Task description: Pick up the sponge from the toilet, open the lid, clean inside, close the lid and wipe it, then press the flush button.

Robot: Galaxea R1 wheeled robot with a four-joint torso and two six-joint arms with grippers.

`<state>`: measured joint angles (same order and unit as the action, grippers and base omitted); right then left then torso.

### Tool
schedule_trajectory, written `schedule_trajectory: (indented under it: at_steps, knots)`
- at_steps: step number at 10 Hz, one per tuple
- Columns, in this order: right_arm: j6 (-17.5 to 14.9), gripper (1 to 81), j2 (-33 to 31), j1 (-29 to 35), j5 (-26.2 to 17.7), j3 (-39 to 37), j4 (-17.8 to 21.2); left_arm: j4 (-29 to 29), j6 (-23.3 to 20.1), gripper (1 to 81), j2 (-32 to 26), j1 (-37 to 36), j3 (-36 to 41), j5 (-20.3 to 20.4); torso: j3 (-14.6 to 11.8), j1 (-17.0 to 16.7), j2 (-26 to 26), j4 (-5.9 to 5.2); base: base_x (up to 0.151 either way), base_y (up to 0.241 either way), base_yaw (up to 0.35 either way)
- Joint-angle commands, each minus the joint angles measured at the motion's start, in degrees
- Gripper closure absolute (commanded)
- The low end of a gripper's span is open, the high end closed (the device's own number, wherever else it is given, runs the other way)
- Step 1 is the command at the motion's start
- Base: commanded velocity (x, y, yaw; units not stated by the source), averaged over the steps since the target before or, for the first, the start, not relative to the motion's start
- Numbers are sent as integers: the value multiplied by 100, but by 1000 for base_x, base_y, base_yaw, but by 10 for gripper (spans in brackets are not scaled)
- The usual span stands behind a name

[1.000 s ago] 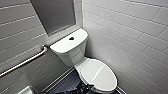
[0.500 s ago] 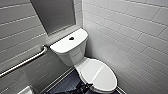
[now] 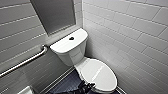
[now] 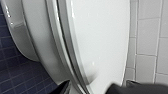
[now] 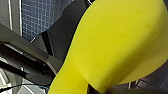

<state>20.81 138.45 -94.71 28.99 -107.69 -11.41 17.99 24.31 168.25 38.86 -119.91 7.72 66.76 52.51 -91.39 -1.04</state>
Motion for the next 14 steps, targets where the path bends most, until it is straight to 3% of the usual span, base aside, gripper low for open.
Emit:
schedule_trajectory:
  at_steps: [1,14]
  knots:
    - [2,811,-149,-106,-306,39,-151,-33,30,10,60,-674,64,-200,0,0,0,0,0,0,0]
    - [20,811,-95,-115,-297,4,-133,20,206,10,920,-665,-1104,-279,0,0,0,0,0,0,0]
